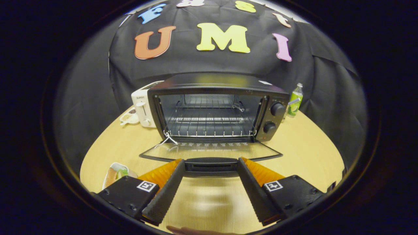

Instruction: Open the toaster oven, put the food inside, and close the toaster oven door.

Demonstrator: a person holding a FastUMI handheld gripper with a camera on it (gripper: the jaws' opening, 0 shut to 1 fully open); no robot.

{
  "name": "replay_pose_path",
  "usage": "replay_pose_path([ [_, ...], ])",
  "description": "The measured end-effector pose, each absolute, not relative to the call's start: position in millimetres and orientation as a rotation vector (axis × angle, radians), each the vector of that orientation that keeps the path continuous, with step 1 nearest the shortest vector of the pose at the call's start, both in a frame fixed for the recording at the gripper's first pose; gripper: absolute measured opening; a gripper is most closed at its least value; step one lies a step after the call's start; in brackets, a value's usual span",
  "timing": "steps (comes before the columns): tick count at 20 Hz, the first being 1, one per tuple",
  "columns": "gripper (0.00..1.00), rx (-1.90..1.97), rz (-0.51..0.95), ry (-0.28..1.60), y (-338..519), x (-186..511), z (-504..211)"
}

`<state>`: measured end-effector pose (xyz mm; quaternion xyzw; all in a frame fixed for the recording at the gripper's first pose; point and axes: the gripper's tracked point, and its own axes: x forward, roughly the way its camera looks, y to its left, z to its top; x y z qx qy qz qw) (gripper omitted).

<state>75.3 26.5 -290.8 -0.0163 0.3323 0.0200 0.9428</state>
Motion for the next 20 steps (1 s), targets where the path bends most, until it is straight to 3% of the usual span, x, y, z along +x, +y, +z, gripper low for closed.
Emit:
replay_pose_path([
  [9,1.0,0.042,0.081,0.762,15.7,64.0,-301.3],
  [20,1.0,0.335,0.437,0.92,114.8,23.1,-267.4],
])
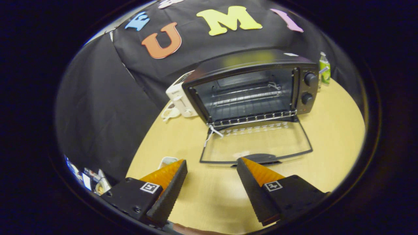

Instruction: Open the toaster oven, put the food inside, and close the toaster oven door.

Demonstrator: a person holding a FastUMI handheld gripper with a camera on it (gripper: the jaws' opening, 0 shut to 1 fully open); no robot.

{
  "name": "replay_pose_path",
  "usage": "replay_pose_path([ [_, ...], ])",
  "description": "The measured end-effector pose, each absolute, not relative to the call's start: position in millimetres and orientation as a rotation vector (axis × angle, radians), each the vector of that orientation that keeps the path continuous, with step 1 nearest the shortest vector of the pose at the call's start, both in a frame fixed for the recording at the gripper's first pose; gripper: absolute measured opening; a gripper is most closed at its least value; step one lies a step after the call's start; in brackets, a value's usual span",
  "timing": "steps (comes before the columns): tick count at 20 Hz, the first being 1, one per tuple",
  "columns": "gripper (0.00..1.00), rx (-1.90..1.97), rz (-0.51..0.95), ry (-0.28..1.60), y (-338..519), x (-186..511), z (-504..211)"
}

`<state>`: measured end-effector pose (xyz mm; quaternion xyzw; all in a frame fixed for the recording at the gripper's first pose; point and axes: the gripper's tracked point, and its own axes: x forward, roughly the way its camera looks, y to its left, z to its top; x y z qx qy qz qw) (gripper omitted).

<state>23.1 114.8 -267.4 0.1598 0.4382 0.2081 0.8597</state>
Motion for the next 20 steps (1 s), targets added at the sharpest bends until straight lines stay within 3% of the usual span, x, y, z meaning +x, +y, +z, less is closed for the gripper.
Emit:
replay_pose_path([
  [4,0.93,0.468,0.627,1.119,166.5,-13.7,-269.2],
  [12,0.78,0.481,0.633,1.206,180.6,-17.3,-286.4],
  [20,0.54,0.576,0.734,1.328,193.2,-27.9,-296.2],
])
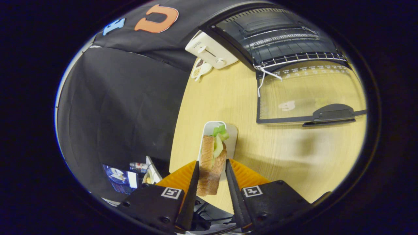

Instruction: Open the toaster oven, put the food inside, and close the toaster oven door.

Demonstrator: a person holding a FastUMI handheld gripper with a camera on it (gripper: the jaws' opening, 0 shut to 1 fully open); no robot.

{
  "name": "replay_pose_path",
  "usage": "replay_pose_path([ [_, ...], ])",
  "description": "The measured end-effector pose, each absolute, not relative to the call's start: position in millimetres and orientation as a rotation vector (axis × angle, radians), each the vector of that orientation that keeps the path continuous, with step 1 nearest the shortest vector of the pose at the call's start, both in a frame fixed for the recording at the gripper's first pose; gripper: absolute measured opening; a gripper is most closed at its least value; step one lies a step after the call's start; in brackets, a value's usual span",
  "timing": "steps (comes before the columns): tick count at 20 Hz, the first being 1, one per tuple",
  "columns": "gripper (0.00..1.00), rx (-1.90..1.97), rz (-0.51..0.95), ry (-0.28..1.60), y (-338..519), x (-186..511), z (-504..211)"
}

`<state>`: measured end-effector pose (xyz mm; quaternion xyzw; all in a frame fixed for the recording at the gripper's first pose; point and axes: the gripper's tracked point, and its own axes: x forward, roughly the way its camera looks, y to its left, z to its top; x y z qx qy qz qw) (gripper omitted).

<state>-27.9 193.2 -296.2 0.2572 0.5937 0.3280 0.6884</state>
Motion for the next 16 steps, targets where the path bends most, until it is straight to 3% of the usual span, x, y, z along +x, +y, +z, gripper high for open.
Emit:
replay_pose_path([
  [9,0.38,0.729,0.805,1.358,189.4,-22.3,-299.5],
  [16,0.36,0.853,0.913,1.233,182.7,-18.4,-262.7],
])
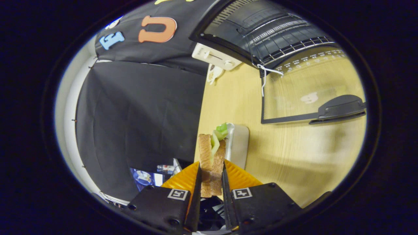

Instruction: Open the toaster oven, put the food inside, and close the toaster oven door.

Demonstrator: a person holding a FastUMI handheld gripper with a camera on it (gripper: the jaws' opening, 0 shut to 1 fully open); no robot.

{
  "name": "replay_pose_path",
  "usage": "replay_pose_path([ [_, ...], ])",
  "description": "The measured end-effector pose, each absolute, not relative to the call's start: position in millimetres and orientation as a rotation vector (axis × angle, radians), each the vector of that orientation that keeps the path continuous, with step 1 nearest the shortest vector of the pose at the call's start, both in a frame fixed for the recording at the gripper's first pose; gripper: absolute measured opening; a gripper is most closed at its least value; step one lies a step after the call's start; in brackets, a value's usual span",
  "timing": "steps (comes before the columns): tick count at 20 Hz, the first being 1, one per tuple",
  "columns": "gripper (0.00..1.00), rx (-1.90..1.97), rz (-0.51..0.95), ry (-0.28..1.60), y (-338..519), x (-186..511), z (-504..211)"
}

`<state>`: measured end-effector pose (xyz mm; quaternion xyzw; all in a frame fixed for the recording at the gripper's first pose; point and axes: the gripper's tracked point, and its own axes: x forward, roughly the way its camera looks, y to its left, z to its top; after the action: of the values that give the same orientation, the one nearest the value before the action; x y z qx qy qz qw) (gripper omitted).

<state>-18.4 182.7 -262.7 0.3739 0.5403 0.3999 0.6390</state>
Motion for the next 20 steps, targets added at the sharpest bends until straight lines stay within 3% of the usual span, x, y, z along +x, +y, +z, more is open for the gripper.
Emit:
replay_pose_path([
  [6,0.36,0.89,0.933,1.068,170.8,-7.8,-242.9],
  [13,0.36,1.105,0.791,0.878,143.8,33.5,-222.9],
  [20,0.36,1.337,0.391,0.551,68.6,96.9,-224.6],
])
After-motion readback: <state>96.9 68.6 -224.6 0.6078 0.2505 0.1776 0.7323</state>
